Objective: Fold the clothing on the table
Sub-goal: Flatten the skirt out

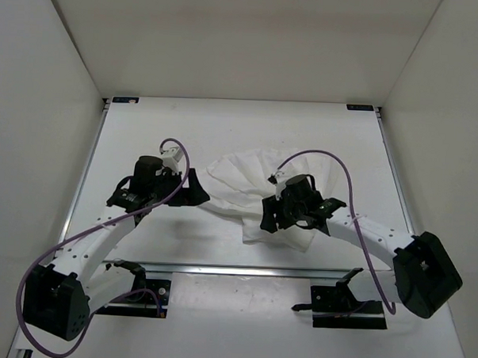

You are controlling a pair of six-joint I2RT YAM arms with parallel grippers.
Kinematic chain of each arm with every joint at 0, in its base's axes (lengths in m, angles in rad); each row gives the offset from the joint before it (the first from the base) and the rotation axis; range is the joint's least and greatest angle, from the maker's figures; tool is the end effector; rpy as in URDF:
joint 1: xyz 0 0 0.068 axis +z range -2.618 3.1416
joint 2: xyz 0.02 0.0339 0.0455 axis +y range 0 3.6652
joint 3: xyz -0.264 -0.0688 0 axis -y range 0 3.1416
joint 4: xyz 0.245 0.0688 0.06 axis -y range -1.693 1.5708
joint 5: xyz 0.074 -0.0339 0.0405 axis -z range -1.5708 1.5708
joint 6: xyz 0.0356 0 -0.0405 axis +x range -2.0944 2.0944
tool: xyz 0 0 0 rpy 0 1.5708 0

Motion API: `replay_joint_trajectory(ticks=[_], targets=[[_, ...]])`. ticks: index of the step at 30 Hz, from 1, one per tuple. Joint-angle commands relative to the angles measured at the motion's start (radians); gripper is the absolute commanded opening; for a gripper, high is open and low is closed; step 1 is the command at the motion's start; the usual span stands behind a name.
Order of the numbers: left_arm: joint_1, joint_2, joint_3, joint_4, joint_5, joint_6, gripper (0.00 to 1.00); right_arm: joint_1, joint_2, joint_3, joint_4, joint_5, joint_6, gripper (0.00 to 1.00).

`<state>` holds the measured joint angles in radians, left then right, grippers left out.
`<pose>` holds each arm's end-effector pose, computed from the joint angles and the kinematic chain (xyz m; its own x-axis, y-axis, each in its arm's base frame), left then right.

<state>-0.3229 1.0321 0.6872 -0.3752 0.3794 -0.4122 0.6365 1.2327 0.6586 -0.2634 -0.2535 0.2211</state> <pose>0.2006 -0.0810 0.2431 -0.7969 -0.1258 -0.5909 0.2614 0.8100 -0.5249 0.1904 0.1518 0.1993 -0.7387 -0.2820 -0.6122 -0.5621 0.7590 0.3286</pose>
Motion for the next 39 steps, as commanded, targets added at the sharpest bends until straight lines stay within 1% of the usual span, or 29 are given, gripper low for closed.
replay_joint_trajectory(ticks=[1, 3, 4, 5, 6, 7, 8, 9, 10, 11, 12, 13, 14, 15, 16, 18, 19, 20, 21, 22, 23, 24, 25, 26, 27, 28, 32, 36, 39], targets=[[0.025, -0.043, -0.02, 0.03, 0.036, -0.005, 0.99, 0.034, 0.071, 0.007, 0.124, -0.072, 0.012, 0.57], [0.034, -0.052, -0.011, 0.015, 0.033, 0.003, 0.9, 0.055, 0.138, 0.03, 0.144, -0.092, 0.018, 0.17], [0.041, -0.059, 0.0, 0.009, 0.024, 0.009, 0.74, 0.08, 0.19, 0.064, 0.18, -0.136, 0.036, 0.0], [0.057, -0.069, -0.002, -0.002, 0.021, 0.009, 0.53, 0.084, 0.201, 0.079, 0.191, -0.16, 0.041, 0.0], [0.058, -0.078, 0.0, -0.01, 0.006, 0.01, 0.45, 0.121, 0.22, 0.111, 0.21, -0.165, 0.049, 0.0], [0.074, -0.095, -0.009, -0.013, 0.004, 0.012, 0.33, 0.153, 0.231, 0.146, 0.239, -0.168, 0.057, 0.0], [0.088, -0.113, -0.006, -0.013, -0.007, -0.002, 0.27, 0.164, 0.234, 0.159, 0.254, -0.191, 0.064, 0.0], [0.103, -0.128, -0.011, -0.024, -0.014, -0.007, 0.31, 0.176, 0.234, 0.171, 0.326, -0.249, 0.089, 0.02], [0.114, -0.135, -0.015, -0.027, -0.025, -0.005, 0.37, 0.17, 0.244, 0.17, 0.392, -0.285, 0.121, 0.19], [0.12, -0.144, -0.011, -0.033, -0.031, -0.005, 0.47, 0.167, 0.258, 0.177, 0.418, -0.337, 0.136, 0.25], [0.117, -0.148, -0.003, -0.043, -0.031, 0.001, 0.49, 0.166, 0.26, 0.187, 0.438, -0.374, 0.149, 0.28], [0.116, -0.149, 0.003, -0.048, -0.036, -0.002, 0.49, 0.166, 0.263, 0.193, 0.431, -0.386, 0.144, 0.29], [0.11, -0.152, 0.005, -0.053, -0.04, 0.003, 0.57, 0.167, 0.251, 0.188, 0.435, -0.392, 0.133, 0.31], [0.101, -0.149, 0.005, -0.056, -0.04, 0.009, 0.63, 0.17, 0.242, 0.173, 0.435, -0.404, 0.127, 0.36], [0.093, -0.153, 0.0, -0.053, -0.036, 0.006, 0.66, 0.17, 0.211, 0.149, 0.44, -0.385, 0.13, 0.38], [0.081, -0.152, -0.018, -0.044, -0.019, 0.0, 0.39, 0.169, 0.143, 0.096, 0.437, -0.334, 0.167, 0.39], [0.081, -0.153, -0.032, -0.03, -0.022, -0.008, 0.1, 0.16, 0.095, 0.066, 0.426, -0.295, 0.175, 0.41], [0.052, -0.162, -0.043, -0.021, -0.017, -0.023, 0.01, 0.154, 0.044, 0.044, 0.376, -0.215, 0.204, 0.4], [0.016, -0.167, -0.066, -0.01, -0.033, -0.031, 0.01, 0.137, 0.009, 0.039, 0.337, -0.116, 0.21, 0.4], [-0.004, -0.156, -0.075, -0.004, -0.045, -0.037, 0.07, 0.123, -0.008, 0.044, 0.266, -0.077, 0.218, 0.41], [-0.039, -0.152, -0.08, -0.007, -0.068, -0.043, 0.3, 0.1, -0.041, 0.05, 0.168, -0.009, 0.234, 0.42], [-0.08, -0.133, -0.081, -0.007, -0.079, -0.048, 0.43, 0.085, -0.064, 0.05, 0.13, 0.043, 0.241, 0.42], [-0.105, -0.118, -0.087, -0.002, -0.07, -0.062, 0.48, 0.051, -0.071, 0.047, 0.068, 0.062, 0.259, 0.43], [-0.123, -0.097, -0.098, 0.015, -0.068, -0.069, 0.5, 0.016, -0.099, 0.029, 0.041, 0.063, 0.273, 0.43], [-0.142, -0.092, -0.112, 0.031, -0.053, -0.094, 0.55, -0.018, -0.129, 0.001, 0.026, 0.063, 0.274, 0.43], [-0.177, -0.07, -0.115, 0.042, -0.048, -0.12, 0.58, -0.032, -0.139, -0.008, 0.023, 0.066, 0.277, 0.43], [-0.245, -0.04, -0.15, 0.094, -0.054, -0.191, 0.63, -0.115, -0.199, -0.063, -0.013, 0.054, 0.271, 0.43], [-0.271, -0.026, -0.18, 0.153, -0.039, -0.259, 0.63, -0.145, -0.21, -0.085, -0.008, 0.048, 0.262, 0.43], [-0.31, 0.025, -0.183, 0.2, -0.028, -0.296, 0.62, -0.152, -0.21, -0.093, -0.002, 0.045, 0.262, 0.43]])
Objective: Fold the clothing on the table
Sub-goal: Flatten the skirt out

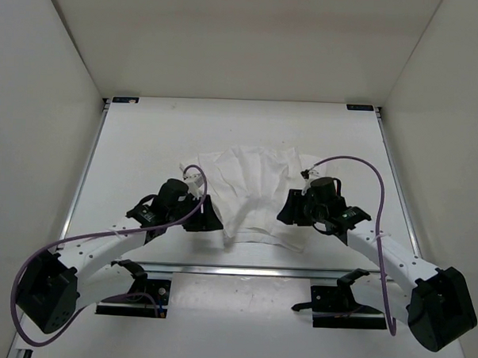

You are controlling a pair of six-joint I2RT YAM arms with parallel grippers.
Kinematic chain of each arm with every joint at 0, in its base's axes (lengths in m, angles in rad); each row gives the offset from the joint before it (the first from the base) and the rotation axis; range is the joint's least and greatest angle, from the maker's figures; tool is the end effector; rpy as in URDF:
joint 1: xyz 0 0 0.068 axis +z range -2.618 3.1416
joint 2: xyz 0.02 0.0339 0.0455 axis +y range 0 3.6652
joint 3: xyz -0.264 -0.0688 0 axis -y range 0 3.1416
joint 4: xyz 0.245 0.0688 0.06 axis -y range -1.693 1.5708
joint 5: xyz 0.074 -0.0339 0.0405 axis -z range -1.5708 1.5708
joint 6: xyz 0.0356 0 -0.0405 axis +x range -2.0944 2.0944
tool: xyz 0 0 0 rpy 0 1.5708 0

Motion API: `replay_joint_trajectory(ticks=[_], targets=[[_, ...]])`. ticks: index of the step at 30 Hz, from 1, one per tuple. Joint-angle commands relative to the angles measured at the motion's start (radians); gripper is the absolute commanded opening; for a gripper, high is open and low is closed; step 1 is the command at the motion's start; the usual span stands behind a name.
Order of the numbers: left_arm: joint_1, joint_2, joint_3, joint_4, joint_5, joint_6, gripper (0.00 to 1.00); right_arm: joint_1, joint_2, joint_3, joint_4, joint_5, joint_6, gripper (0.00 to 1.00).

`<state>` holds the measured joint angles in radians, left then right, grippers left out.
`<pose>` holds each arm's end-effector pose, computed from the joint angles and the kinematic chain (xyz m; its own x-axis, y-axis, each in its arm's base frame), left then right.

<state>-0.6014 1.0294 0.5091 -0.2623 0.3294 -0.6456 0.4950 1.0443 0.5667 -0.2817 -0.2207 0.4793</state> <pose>0.1606 -0.1242 0.1941 -0.9003 -0.0727 -0.4291 0.2289 0.7596 -0.6088 0.1823 0.1073 0.2076 -0.8157 0.0710 -0.5741 -0.2559 0.8458 0.4682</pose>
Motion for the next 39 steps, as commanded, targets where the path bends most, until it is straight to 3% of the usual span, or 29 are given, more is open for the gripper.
replay_joint_trajectory(ticks=[1, 10, 12, 13, 14, 15, 20, 28, 39], targets=[[-0.05, 0.046, 0.0, 0.098, 0.007, -0.075, 0.63, -0.009, -0.018, 0.001, 0.013, 0.009, 0.002, 0.43], [-0.11, 0.176, 0.014, 0.193, 0.005, -0.126, 0.57, -0.023, -0.061, -0.002, -0.073, 0.099, -0.005, 0.45], [-0.109, 0.193, 0.0, 0.23, 0.013, -0.131, 0.36, -0.029, -0.076, -0.011, -0.118, 0.129, 0.008, 0.46], [-0.11, 0.204, 0.003, 0.235, 0.025, -0.134, 0.14, -0.03, -0.087, -0.02, -0.135, 0.138, 0.015, 0.46], [-0.107, 0.208, -0.001, 0.251, 0.028, -0.143, 0.03, -0.036, -0.093, -0.03, -0.152, 0.133, 0.021, 0.47], [-0.103, 0.196, -0.017, 0.276, 0.016, -0.146, 0.0, -0.065, -0.11, -0.053, -0.169, 0.121, 0.03, 0.48], [-0.061, 0.137, -0.033, 0.262, 0.01, -0.14, 0.0, -0.162, -0.201, -0.137, -0.192, 0.057, 0.079, 0.49], [-0.061, 0.124, -0.049, 0.267, 0.03, -0.141, 0.0, -0.098, -0.175, -0.106, -0.295, 0.13, 0.182, 0.49], [-0.047, 0.098, -0.08, 0.291, 0.027, -0.149, 0.0, -0.096, -0.181, -0.251, -0.12, 0.009, 0.306, 0.41]])
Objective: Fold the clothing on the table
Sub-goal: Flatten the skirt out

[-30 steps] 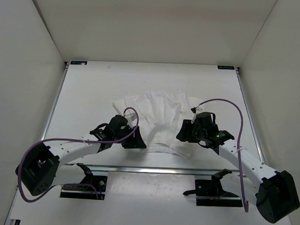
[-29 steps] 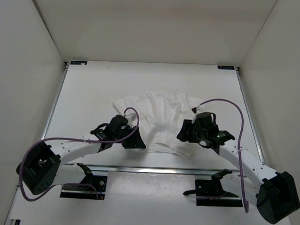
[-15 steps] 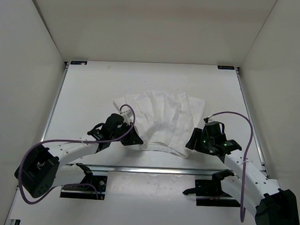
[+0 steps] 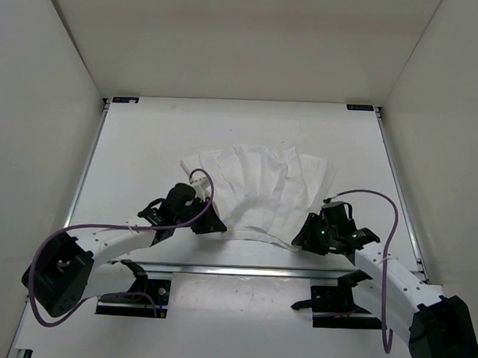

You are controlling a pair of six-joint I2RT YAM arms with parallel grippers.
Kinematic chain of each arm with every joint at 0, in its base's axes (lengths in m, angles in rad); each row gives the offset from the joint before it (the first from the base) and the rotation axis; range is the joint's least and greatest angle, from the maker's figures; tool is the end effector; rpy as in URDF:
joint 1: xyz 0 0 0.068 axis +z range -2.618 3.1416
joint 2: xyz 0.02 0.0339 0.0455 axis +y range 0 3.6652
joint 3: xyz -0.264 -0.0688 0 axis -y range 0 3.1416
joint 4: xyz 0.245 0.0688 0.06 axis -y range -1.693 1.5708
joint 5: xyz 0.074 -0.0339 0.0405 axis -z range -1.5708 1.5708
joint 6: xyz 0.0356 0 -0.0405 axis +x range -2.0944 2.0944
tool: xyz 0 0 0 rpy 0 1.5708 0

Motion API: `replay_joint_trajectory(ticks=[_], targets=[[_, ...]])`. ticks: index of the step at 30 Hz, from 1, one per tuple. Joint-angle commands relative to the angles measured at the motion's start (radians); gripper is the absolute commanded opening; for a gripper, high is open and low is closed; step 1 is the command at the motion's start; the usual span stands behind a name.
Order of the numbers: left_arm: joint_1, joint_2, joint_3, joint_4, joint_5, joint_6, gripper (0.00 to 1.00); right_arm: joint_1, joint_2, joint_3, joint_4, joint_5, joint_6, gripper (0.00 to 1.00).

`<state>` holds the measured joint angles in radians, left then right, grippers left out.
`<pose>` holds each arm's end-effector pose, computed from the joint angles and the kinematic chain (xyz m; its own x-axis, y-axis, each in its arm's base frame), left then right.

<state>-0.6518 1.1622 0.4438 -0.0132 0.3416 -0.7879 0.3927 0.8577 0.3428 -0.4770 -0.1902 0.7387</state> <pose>0.1669 -0.1424 0.1678 -0.9203 -0.1380 -0.3662 0.1664 0.7090 -0.6853 0.1357 0.0635 0.1535 -0.8891 0.3474 -0.2979 0.1722 0.8572 0.4854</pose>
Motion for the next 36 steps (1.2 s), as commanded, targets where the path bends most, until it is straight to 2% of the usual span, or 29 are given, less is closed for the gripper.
replay_joint_trajectory(ticks=[1, 3, 4, 5, 7, 9, 12, 14, 16, 18, 21, 23, 25, 27, 30, 33, 36], targets=[[0.006, -0.038, -0.02, 0.044, 0.02, -0.007, 0.0, -0.001, 0.015, -0.031, 0.093, -0.032, 0.053, 0.35], [0.009, -0.048, -0.023, 0.047, 0.014, -0.007, 0.0, -0.011, 0.046, -0.045, 0.119, -0.057, 0.039, 0.23], [0.014, -0.062, -0.03, 0.051, 0.014, -0.013, 0.0, -0.017, 0.047, -0.048, 0.139, -0.061, 0.031, 0.09], [0.027, -0.082, -0.033, 0.05, 0.007, -0.013, 0.0, -0.02, 0.049, -0.019, 0.149, -0.067, 0.009, 0.0], [0.081, -0.131, -0.013, 0.023, 0.011, 0.001, 0.0, -0.044, 0.044, 0.039, 0.124, -0.058, -0.019, 0.0], [0.162, -0.159, 0.064, -0.063, 0.036, 0.054, 0.0, -0.101, 0.037, 0.184, 0.094, -0.093, -0.099, 0.0], [0.32, -0.179, 0.26, -0.211, 0.085, 0.143, 0.0, -0.164, 0.061, 0.361, 0.034, -0.173, -0.204, 0.0], [0.379, -0.196, 0.408, -0.284, 0.089, 0.168, 0.0, -0.21, 0.07, 0.517, 0.018, -0.242, -0.234, 0.0], [0.382, -0.194, 0.502, -0.329, 0.088, 0.187, 0.0, -0.238, 0.066, 0.606, 0.014, -0.331, -0.251, 0.0], [0.376, -0.205, 0.602, -0.379, 0.083, 0.191, 0.0, -0.241, 0.052, 0.717, -0.032, -0.345, -0.265, 0.0], [0.389, -0.248, 0.667, -0.41, 0.105, 0.182, 0.0, -0.253, 0.023, 0.841, -0.096, -0.353, -0.282, 0.0], [0.408, -0.286, 0.706, -0.438, 0.12, 0.199, 0.0, -0.278, 0.012, 0.916, -0.136, -0.409, -0.301, 0.0], [0.403, -0.286, 0.745, -0.479, 0.103, 0.211, 0.0, -0.311, 0.027, 1.004, -0.195, -0.445, -0.321, 0.0], [0.399, -0.262, 0.757, -0.493, 0.102, 0.226, 0.0, -0.293, 0.046, 1.029, -0.192, -0.453, -0.331, 0.0], [0.393, -0.211, 0.712, -0.437, 0.117, 0.211, 0.0, -0.241, 0.147, 1.018, -0.158, -0.469, -0.369, 0.0], [0.397, -0.1, 0.645, -0.351, 0.155, 0.196, 0.0, -0.212, 0.325, 1.056, -0.132, -0.506, -0.417, 0.0], [0.418, 0.087, 0.752, -0.349, 0.172, 0.235, 0.0, -0.204, 0.509, 1.187, -0.068, -0.517, -0.455, 0.0]])
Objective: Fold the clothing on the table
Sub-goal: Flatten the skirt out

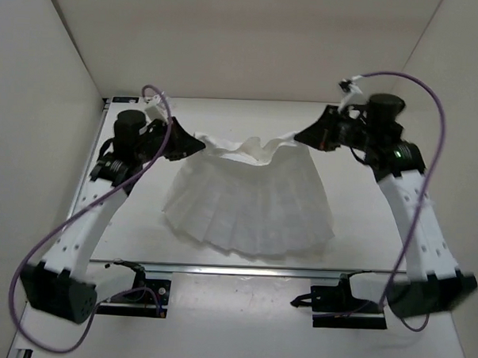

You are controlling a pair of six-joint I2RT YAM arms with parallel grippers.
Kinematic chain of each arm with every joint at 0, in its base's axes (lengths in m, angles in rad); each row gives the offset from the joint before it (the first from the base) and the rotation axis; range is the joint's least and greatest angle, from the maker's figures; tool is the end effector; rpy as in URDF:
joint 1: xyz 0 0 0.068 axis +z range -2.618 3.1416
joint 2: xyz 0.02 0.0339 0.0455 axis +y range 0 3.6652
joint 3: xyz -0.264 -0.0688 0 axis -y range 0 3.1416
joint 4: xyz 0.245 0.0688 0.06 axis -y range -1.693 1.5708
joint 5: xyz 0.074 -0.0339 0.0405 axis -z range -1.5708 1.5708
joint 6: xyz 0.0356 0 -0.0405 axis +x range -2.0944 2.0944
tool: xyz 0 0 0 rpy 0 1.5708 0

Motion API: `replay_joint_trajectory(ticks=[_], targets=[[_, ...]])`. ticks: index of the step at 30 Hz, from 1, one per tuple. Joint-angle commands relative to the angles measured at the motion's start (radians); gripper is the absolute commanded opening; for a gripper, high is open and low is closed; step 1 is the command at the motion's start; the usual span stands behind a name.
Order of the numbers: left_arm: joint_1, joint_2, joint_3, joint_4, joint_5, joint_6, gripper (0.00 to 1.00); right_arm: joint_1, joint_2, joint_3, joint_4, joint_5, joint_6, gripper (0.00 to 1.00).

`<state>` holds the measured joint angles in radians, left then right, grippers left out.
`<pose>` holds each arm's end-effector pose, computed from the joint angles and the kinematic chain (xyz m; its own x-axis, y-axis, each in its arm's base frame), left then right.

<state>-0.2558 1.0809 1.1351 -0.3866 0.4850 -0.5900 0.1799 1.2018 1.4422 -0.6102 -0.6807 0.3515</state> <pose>0.2250 -0.0760 0.3852 -0.6241 -0.3455 -0.7008 0.3646 0.6645 -0.6523 0.2353 0.0656 0.4396 -0.5805 0.1664 -0.7971 -0.5501 0.6415 0.5346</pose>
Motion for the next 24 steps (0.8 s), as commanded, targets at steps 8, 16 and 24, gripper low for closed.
replay_joint_trajectory(ticks=[8, 16, 24], targets=[[0.078, 0.516, 0.742, -0.27, 0.087, 0.13, 0.0, -0.026, 0.5, 0.735, -0.114, 0.005, -0.097, 0.0], [0.086, 0.363, 0.207, -0.024, 0.095, 0.076, 0.0, -0.094, 0.366, 0.113, 0.087, -0.036, -0.063, 0.0], [0.066, 0.287, -0.599, 0.437, 0.053, -0.128, 0.0, -0.076, 0.234, -0.602, 0.372, 0.035, 0.104, 0.0]])
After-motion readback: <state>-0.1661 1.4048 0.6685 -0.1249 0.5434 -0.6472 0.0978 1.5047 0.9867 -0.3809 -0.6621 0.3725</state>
